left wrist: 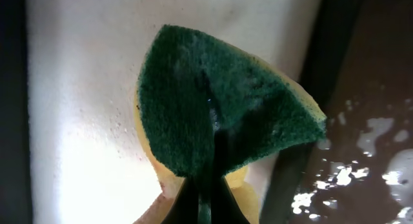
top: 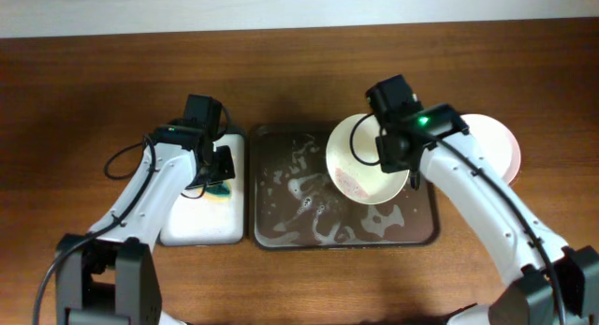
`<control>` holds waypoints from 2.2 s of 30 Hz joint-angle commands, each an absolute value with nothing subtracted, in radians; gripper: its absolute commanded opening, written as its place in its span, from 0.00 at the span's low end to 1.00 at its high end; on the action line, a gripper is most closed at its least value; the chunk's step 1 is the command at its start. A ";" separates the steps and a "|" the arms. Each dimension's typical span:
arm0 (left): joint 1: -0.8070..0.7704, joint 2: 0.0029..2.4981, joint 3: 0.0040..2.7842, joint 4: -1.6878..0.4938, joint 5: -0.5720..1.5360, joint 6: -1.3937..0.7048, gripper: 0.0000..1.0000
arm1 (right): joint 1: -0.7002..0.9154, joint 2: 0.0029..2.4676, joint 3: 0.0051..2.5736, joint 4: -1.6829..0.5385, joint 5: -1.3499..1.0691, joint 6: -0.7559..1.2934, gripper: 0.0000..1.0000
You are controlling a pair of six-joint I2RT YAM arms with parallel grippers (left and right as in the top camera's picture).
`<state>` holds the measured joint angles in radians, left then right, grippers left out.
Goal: Clean dirty plates on tray and stack at the side
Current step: 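Carry the plate right with the right gripper and stack it on the plates, then set the sponge down in the white tray and open the left gripper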
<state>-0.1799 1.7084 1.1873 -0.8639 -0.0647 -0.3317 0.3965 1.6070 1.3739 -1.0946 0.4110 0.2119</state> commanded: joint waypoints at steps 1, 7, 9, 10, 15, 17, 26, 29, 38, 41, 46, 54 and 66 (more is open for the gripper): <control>-0.174 1.768 1.177 -0.857 -0.076 -0.263 0.00 | 0.506 1.583 1.392 -1.088 0.654 0.245 0.04; -0.174 1.814 1.177 -0.832 -0.076 -0.263 0.00 | 0.709 1.583 1.392 -1.057 0.953 0.245 0.04; -0.174 1.820 1.177 -0.823 -0.076 -0.264 0.00 | 0.748 1.583 1.392 -1.050 0.995 0.245 0.04; -0.174 1.820 1.177 -0.820 -0.076 -0.264 0.00 | 0.754 1.583 1.392 -1.047 0.997 0.245 0.04; -0.174 1.820 1.177 -0.807 -0.075 -0.276 0.00 | 0.759 1.583 1.392 -1.042 0.992 0.271 0.04; -0.174 1.820 1.177 -0.803 -0.075 -0.276 0.06 | 0.759 1.583 1.392 -1.042 0.992 0.271 0.04; -0.174 1.770 1.194 -0.807 -0.030 -0.302 0.44 | 0.652 1.582 1.392 -1.042 0.852 0.437 0.04; -0.174 1.687 1.195 -0.809 -0.030 -0.301 0.71 | 0.529 1.568 1.392 -1.035 0.758 0.490 0.04; -0.174 1.593 1.195 -0.851 -0.030 -0.302 0.99 | -0.067 1.562 1.391 -0.988 0.170 0.517 0.04; -0.174 1.593 1.195 -0.850 -0.029 -0.302 1.00 | -0.237 1.562 1.391 -1.011 0.076 0.513 0.04; -0.174 1.593 1.195 -0.850 -0.029 -0.302 1.00 | -0.408 1.587 1.391 -1.038 0.052 0.502 0.04; -0.174 1.593 1.195 -0.850 -0.029 -0.302 1.00 | -0.485 1.684 1.391 -1.023 0.063 0.503 0.04; -0.173 1.593 1.195 -0.837 -0.019 -0.337 1.00 | -0.415 1.741 1.391 -1.049 -0.430 0.173 0.49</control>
<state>-0.1799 1.5986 1.1866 -0.8471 -0.0334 -0.2996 -0.4702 1.7359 1.3746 -1.0187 -0.2287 0.3256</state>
